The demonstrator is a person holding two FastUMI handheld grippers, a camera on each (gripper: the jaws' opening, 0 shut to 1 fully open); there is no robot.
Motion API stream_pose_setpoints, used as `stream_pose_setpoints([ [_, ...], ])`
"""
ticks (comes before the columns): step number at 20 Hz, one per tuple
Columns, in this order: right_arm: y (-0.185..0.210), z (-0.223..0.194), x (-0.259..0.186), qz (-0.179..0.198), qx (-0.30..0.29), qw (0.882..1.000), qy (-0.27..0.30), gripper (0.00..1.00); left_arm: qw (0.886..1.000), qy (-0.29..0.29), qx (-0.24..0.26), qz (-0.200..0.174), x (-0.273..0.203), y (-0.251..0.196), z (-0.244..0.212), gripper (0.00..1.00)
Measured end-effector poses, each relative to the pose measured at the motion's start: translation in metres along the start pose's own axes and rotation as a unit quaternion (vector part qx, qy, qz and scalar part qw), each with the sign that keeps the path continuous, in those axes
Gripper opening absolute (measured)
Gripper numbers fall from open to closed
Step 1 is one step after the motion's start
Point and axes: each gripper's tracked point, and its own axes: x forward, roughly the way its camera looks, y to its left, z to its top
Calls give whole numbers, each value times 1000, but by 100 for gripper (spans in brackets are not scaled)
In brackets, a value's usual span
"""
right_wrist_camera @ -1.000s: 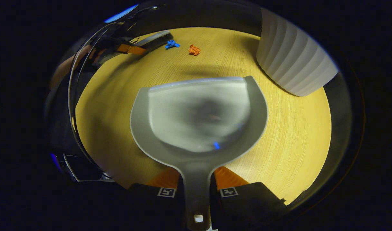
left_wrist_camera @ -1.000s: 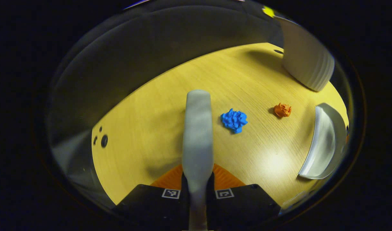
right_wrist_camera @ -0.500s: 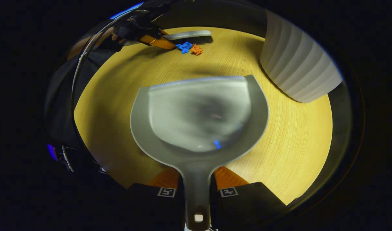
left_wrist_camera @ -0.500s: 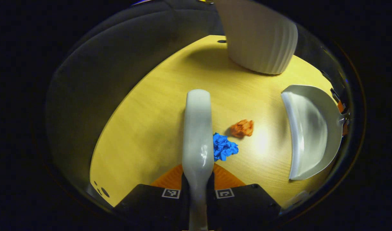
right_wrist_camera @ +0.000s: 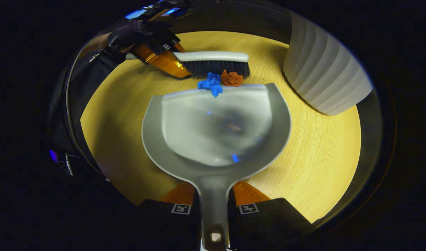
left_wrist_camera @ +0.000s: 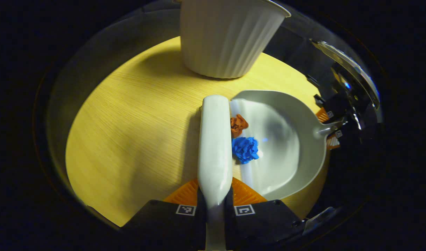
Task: Pick up the small broom and dustpan from the desktop, sweep the trash into the dustpan with the broom, and then empty the trash into the garbage bin.
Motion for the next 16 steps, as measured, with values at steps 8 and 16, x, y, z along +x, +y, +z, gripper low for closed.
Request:
stream_pose_setpoints([
  [8, -1, -2, -2, -8, -4, 999, -36, 31, 996, -40, -85, 11, -7, -46, -20, 26],
  [16, 1, -2, -6, -17, -1, 998, -56, 39, 959, -133, -211, 136, -56, -31, -57, 26],
])
